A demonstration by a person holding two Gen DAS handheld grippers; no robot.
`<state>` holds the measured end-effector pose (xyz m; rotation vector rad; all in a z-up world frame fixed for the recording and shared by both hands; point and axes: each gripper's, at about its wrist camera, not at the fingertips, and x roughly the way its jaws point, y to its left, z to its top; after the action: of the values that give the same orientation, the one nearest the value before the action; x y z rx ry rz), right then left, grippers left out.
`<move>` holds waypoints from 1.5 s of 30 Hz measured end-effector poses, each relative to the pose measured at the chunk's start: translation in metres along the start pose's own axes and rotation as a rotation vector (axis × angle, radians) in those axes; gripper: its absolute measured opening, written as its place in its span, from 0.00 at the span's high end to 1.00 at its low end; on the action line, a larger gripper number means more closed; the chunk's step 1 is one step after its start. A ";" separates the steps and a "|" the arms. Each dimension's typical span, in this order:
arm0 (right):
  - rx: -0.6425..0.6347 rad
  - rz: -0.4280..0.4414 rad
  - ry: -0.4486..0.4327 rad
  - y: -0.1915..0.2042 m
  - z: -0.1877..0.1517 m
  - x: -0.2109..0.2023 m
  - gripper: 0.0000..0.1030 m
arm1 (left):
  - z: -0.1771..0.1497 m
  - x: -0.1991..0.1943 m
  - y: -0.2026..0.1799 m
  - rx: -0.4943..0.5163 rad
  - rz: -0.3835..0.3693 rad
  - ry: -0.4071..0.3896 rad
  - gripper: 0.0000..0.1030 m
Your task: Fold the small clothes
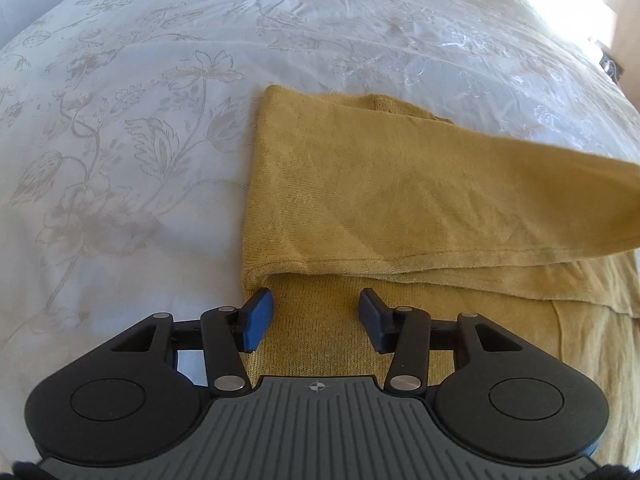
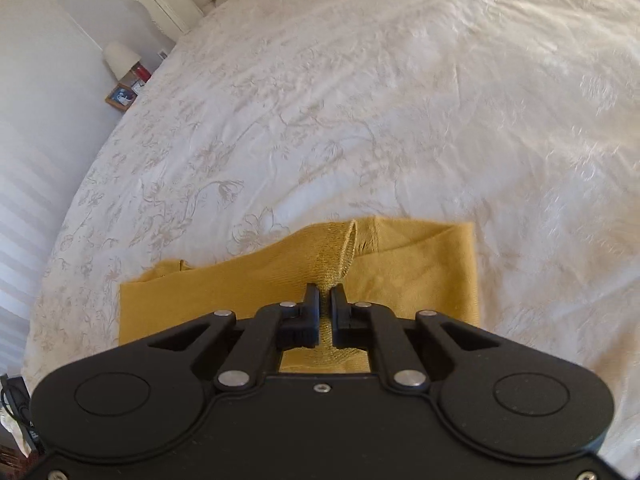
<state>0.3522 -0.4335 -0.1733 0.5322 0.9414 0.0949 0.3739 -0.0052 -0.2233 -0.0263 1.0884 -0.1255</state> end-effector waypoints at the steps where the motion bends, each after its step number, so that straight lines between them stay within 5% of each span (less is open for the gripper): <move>1: 0.011 -0.021 0.009 -0.007 0.000 -0.001 0.88 | 0.000 0.001 0.000 0.004 0.000 0.001 0.54; 5: 0.004 -0.151 0.094 -0.029 -0.011 0.026 0.87 | -0.003 0.002 0.001 0.016 -0.008 0.007 0.54; 12: -0.037 -0.183 0.140 -0.031 -0.026 0.046 0.80 | -0.002 0.001 0.003 0.058 -0.013 0.032 0.54; 14: -0.070 -0.224 0.145 -0.030 -0.028 0.046 0.71 | -0.004 0.000 0.005 0.074 -0.010 0.041 0.54; 16: -0.094 -0.267 0.142 -0.031 -0.032 0.042 0.48 | -0.005 -0.004 0.007 0.080 -0.007 0.050 0.54; 21: -0.131 -0.299 0.097 -0.027 -0.034 0.025 0.30 | -0.001 -0.038 0.009 0.078 0.007 -0.037 0.52; 22: -0.145 -0.292 0.078 -0.023 -0.033 0.023 0.17 | 0.002 -0.044 0.007 0.088 -0.001 -0.061 0.44; 24: -0.169 -0.264 0.049 -0.014 -0.030 0.022 0.09 | 0.012 -0.046 0.002 0.107 -0.033 -0.085 0.29; 30: -0.219 -0.178 0.037 0.026 -0.020 0.048 0.01 | 0.048 -0.015 -0.027 0.123 -0.081 -0.084 0.19; 36: -0.311 -0.121 0.069 0.058 -0.020 0.083 0.01 | 0.066 0.018 -0.050 0.238 -0.018 -0.095 0.16; 41: -0.335 -0.202 0.123 0.045 -0.020 0.105 0.01 | 0.083 0.046 -0.027 0.229 0.090 -0.050 0.15; 43: -0.318 -0.257 0.133 0.030 -0.016 0.107 0.01 | 0.089 0.056 -0.011 0.197 0.104 -0.021 0.01; 45: -0.297 -0.301 0.134 0.013 -0.011 0.106 0.01 | 0.095 0.061 0.005 0.164 0.101 -0.005 0.00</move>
<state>0.4086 -0.3857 -0.2513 0.1071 1.1063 -0.0018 0.4864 -0.0109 -0.2331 0.1748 1.0698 -0.1233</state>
